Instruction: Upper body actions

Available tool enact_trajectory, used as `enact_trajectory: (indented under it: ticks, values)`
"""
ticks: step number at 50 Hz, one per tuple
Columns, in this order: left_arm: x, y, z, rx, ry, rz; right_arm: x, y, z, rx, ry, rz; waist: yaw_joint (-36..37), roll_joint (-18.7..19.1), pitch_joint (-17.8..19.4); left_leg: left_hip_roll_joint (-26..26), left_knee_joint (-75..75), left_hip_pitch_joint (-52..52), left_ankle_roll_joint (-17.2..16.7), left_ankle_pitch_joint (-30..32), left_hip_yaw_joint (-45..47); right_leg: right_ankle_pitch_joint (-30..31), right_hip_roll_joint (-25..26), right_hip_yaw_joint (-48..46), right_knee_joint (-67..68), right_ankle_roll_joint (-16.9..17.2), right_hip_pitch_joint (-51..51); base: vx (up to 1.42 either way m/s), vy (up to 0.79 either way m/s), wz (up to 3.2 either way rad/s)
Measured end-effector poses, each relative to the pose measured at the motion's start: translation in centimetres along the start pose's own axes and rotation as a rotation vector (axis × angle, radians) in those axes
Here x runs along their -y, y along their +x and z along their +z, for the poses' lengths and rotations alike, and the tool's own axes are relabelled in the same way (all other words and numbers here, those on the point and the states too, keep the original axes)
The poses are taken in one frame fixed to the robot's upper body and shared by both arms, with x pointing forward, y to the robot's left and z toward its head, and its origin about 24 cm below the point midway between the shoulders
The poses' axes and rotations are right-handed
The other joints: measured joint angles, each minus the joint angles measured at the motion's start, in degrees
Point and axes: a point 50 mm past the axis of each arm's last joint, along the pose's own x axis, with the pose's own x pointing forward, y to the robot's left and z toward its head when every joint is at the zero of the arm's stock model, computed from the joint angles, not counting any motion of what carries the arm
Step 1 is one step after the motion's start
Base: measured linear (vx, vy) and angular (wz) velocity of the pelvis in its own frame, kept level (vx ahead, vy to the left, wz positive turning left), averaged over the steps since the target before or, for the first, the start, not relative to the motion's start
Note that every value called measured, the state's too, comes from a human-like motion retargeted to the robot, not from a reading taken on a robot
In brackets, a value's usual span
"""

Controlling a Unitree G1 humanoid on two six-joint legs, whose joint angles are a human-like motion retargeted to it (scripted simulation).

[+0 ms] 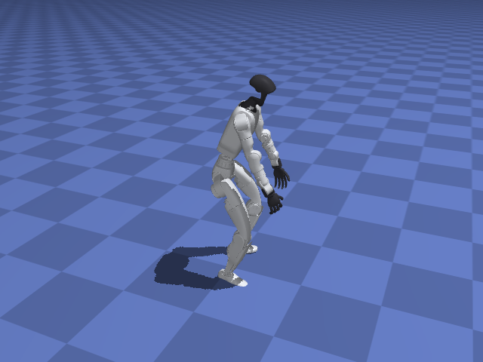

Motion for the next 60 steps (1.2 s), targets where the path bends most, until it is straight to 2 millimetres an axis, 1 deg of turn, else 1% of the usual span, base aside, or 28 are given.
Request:
enact_trajectory:
  ticks: [3,5,7,11,13,15,17,20,22,24,27,30,32,33,35,37,39,40,41,43,44,45,48,50,53,55,58,60]
  values:
    - [0.0,-0.1,1.2,0.059,-0.013,-0.004,0.4,0.1,1.0,0.046,-0.016,-0.040,0.3,-0.1,0.9,0.6,2.6,-1.4,0.2,-1.1,0.1,-1.0,0.2,0.7,2.3,-0.2,-1.6,-0.07,-0.02,-0.10]
    - [0.2,-0.1,1.5,0.077,-0.019,-0.011,0.3,0.1,1.2,0.058,-0.027,-0.048,0.4,-0.1,1.3,0.9,3.2,-1.8,0.2,-1.3,0.0,-1.3,0.5,0.9,2.8,-0.2,-1.9,-0.03,-0.01,-0.03]
    - [0.5,0.0,1.2,0.077,-0.015,-0.014,0.1,0.1,0.8,0.052,-0.036,-0.043,0.5,-0.1,1.4,0.9,2.8,-1.4,0.2,-1.1,0.1,-1.2,0.6,0.8,2.5,-0.3,-1.5,0.00,0.00,0.00]
    - [0.8,0.1,-0.4,0.034,-0.002,-0.028,-0.6,-0.1,-0.7,0.007,-0.051,-0.027,0.4,0.0,1.2,0.4,-0.5,1.0,0.1,0.2,0.4,-0.2,0.8,0.3,-0.3,-0.1,0.8,0.06,-0.01,0.02]
    - [1.0,0.1,-1.8,-0.005,-0.005,-0.039,-1.2,-0.2,-1.8,-0.022,-0.054,-0.006,0.2,0.1,1.0,-0.1,-4.0,3.4,0.0,1.6,0.8,1.1,1.1,-0.3,-3.3,0.0,3.0,0.12,0.00,0.01]
    - [1.4,0.1,-3.7,-0.050,-0.016,-0.054,-2.1,-0.4,-3.1,-0.048,-0.053,0.017,0.0,0.3,0.7,-0.7,-8.6,6.4,-0.1,3.7,1.3,3.0,1.3,-1.0,-7.4,0.2,5.8,0.15,-0.01,-0.01]
    - [2.0,0.0,-6.1,-0.100,-0.023,-0.077,-3.2,-0.8,-4.9,-0.082,-0.052,0.040,-0.1,0.5,0.2,-1.6,-14.4,10.0,-0.2,6.3,1.8,5.5,1.9,-2.0,-12.9,0.5,9.4,0.19,-0.02,0.02]
    - [2.8,-0.6,-10.5,-0.199,-0.004,-0.126,-5.5,-1.8,-8.3,-0.156,-0.063,0.086,-0.8,1.0,-0.7,-3.3,-24.7,16.4,-0.3,10.9,2.4,10.2,3.1,-3.6,-22.5,0.9,15.3,0.21,-0.01,0.05]
    - [3.4,-1.4,-14.0,-0.284,0.021,-0.153,-7.4,-2.9,-10.9,-0.226,-0.080,0.115,-1.1,1.3,-1.6,-4.6,-31.9,20.9,-0.4,14.0,3.2,13.5,4.0,-4.6,-29.2,1.4,19.5,0.24,-0.01,-0.08]
    - [4.0,-2.7,-17.8,-0.381,0.046,-0.172,-9.4,-4.4,-13.8,-0.313,-0.118,0.141,-1.6,1.6,-2.8,-5.6,-38.3,25.5,-0.7,16.5,3.8,16.5,4.8,-5.0,-35.3,2.3,23.6,0.28,0.01,-0.14]
    - [4.9,-5.6,-23.8,-0.548,0.058,-0.172,-12.2,-7.5,-18.1,-0.468,-0.217,0.191,-3.2,2.3,-5.0,-6.7,-45.9,31.7,-1.1,19.1,4.6,20.1,6.0,-5.8,-43.1,3.1,29.4,0.32,0.03,-0.15]
    - [6.1,-9.6,-29.4,-0.728,0.030,-0.157,-14.9,-11.4,-21.9,-0.616,-0.306,0.272,-4.1,3.1,-7.8,-8.1,-51.9,36.7,-0.8,21.3,6.6,22.4,8.1,-6.7,-48.7,2.9,33.6,0.37,0.05,-0.42]
    - [7.0,-12.3,-32.2,-0.844,-0.022,-0.166,-16.6,-14.1,-24.0,-0.722,-0.266,0.333,-5.1,4.1,-10.9,-7.9,-53.1,37.2,-1.3,21.3,7.1,20.8,9.4,-6.8,-47.8,1.5,32.7,0.28,0.01,-0.16]
    - [7.5,-13.4,-33.1,-0.896,-0.053,-0.182,-17.3,-15.5,-24.9,-0.786,-0.209,0.358,-5.1,4.7,-12.3,-7.3,-52.0,36.2,-1.5,20.7,7.0,20.0,9.1,-5.2,-46.6,1.5,31.4,0.19,-0.03,-0.13]
    - [8.6,-15.0,-34.3,-0.989,-0.119,-0.228,-18.7,-17.7,-26.1,-0.911,-0.023,0.392,-4.5,5.2,-12.5,-6.1,-50.3,35.6,-2.0,20.6,7.0,18.9,9.7,-2.2,-45.1,1.2,30.9,0.06,-0.10,0.14]
    - [9.1,-15.4,-34.5,-1.009,-0.195,-0.248,-20.0,-18.3,-26.1,-0.946,0.190,0.345,-6.5,5.5,-10.1,-6.2,-49.7,36.7,-1.8,20.5,4.5,18.3,10.1,-6.4,-45.3,0.7,33.5,-0.18,-0.17,0.59]
    - [8.6,-15.2,-34.4,-0.974,-0.258,-0.245,-20.6,-18.3,-25.9,-0.938,0.345,0.251,-5.2,5.0,-8.8,-5.6,-49.1,37.4,-2.2,21.0,5.6,18.1,11.0,-5.1,-45.9,0.1,34.7,-0.15,-0.16,-0.14]
    - [8.1,-15.0,-34.4,-0.951,-0.277,-0.242,-21.0,-18.4,-25.8,-0.939,0.409,0.194,-5.0,4.8,-8.8,-5.3,-48.6,37.3,-2.5,21.4,5.5,18.1,11.5,-4.6,-46.5,-0.3,35.2,-0.03,-0.20,0.15]
    - [8.0,-14.9,-34.4,-0.942,-0.274,-0.233,-21.2,-18.6,-25.8,-0.947,0.437,0.162,-5.0,4.7,-9.6,-5.3,-47.9,36.5,-2.6,21.8,5.1,18.1,11.6,-4.6,-46.8,-0.7,35.1,0.03,-0.20,0.32]
    - [7.6,-14.3,-34.1,-0.922,-0.252,-0.204,-21.3,-18.7,-25.9,-0.960,0.474,0.122,-3.7,4.8,-11.7,-4.9,-46.1,34.0,-2.9,22.8,4.4,18.0,11.6,-4.6,-46.9,-1.1,33.9,0.06,-0.13,0.32]
    - [7.4,-13.8,-33.7,-0.903,-0.246,-0.180,-21.2,-18.5,-25.8,-0.957,0.474,0.124,-2.9,4.6,-12.0,-4.7,-45.2,33.0,-3.1,23.8,3.9,18.0,11.5,-4.5,-46.9,-1.3,33.5,-0.07,-0.11,0.23]
    - [7.2,-13.2,-33.2,-0.878,-0.246,-0.153,-21.0,-18.2,-25.7,-0.948,0.467,0.133,-2.2,4.3,-11.9,-4.6,-44.5,32.2,-3.4,24.9,3.4,18.0,11.4,-4.4,-46.8,-1.5,33.2,-0.22,-0.18,0.23]
    - [6.5,-10.8,-30.8,-0.770,-0.286,-0.101,-19.1,-16.1,-24.8,-0.881,0.383,0.183,-1.1,2.7,-9.2,-4.8,-42.7,31.1,-2.9,28.1,2.6,18.6,10.7,-5.2,-47.4,-2.1,34.0,-0.31,-0.20,0.25]
    - [6.3,-9.5,-29.3,-0.710,-0.293,-0.100,-17.6,-14.8,-24.2,-0.837,0.300,0.231,-0.6,1.9,-8.4,-5.2,-41.9,30.5,-2.6,29.3,3.2,18.8,10.3,-6.0,-47.7,-2.5,34.4,-0.21,-0.12,0.39]
    - [6.4,-8.1,-27.5,-0.639,-0.261,-0.117,-15.2,-13.1,-23.5,-0.789,0.172,0.276,-0.2,1.4,-8.4,-6.0,-40.2,29.3,-3.2,27.6,3.2,19.1,9.3,-6.4,-47.7,-2.7,33.9,-0.14,-0.03,0.40]
    - [6.5,-7.2,-26.3,-0.589,-0.221,-0.138,-13.0,-11.6,-22.8,-0.729,0.041,0.274,0.2,1.4,-8.9,-6.9,-38.3,28.3,-4.7,25.1,1.3,19.4,8.8,-6.7,-47.6,-2.6,33.1,-0.09,0.06,0.26]
    - [6.8,-6.7,-25.5,-0.542,-0.163,-0.168,-10.8,-9.8,-21.3,-0.623,-0.093,0.192,0.2,1.7,-9.2,-8.3,-36.8,28.6,-5.1,22.5,-1.8,19.7,8.4,-6.2,-47.4,-2.5,32.4,-0.05,0.09,0.01]
    - [6.9,-6.7,-25.4,-0.523,-0.123,-0.179,-10.1,-8.8,-20.3,-0.567,-0.133,0.125,-0.1,2.0,-9.5,-9.3,-36.2,29.4,-4.7,21.3,-4.1,19.9,8.2,-5.6,-47.3,-2.4,32.2,0.00,0.15,-0.15]
